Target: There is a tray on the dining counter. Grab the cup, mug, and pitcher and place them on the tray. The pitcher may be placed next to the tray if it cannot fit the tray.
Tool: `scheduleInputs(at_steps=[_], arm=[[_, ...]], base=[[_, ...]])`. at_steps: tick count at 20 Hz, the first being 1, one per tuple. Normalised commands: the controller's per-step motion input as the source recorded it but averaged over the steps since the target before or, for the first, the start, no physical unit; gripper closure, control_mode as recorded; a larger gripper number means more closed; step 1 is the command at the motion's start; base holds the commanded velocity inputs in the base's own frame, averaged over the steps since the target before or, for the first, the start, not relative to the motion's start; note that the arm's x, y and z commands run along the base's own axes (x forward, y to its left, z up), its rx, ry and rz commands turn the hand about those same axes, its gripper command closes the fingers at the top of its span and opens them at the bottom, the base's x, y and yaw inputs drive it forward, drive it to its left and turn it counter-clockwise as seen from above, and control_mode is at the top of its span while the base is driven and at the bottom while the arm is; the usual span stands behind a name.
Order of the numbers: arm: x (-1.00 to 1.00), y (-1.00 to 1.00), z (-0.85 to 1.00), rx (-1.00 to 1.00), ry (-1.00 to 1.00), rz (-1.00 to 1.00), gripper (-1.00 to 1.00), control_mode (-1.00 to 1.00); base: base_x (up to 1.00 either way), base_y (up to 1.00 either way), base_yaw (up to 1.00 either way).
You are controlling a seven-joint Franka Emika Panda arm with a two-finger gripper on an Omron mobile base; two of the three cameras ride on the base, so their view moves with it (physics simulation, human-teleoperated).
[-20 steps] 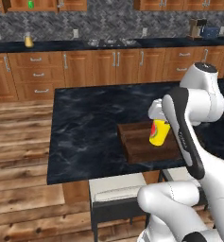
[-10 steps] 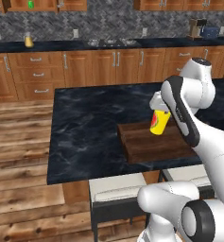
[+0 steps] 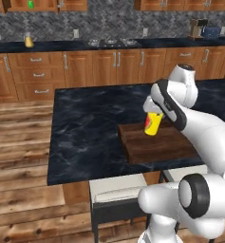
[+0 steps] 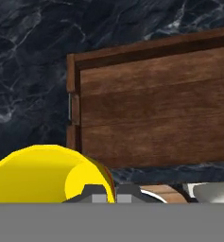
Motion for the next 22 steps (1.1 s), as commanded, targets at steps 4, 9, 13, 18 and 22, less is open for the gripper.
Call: scheduleInputs(at_steps=[4,9,13,18,22], arm=[[0.30,0.00,-0.42,-0.07,0.02,0.01,1.00,-1.00],[0.36,0.01,-0.37,-0.09,0.01,0.01,1.00,-1.00],[0.33,0.00,-0.39,-0.03,0.00,0.03,1.00,-1.00],[0.26,0.00,-0.44,0.00,0.00,0.03,1.00,-1.00],[0.37,0.00,-0.37,0.00,0.00,0.01,1.00,-1.00]], base=[[0.00,0.00,0.00],[0.00,0.00,0.00],[0.00,0.00,0.00],[0.00,0.00,0.00],[0.00,0.00,0.00]])
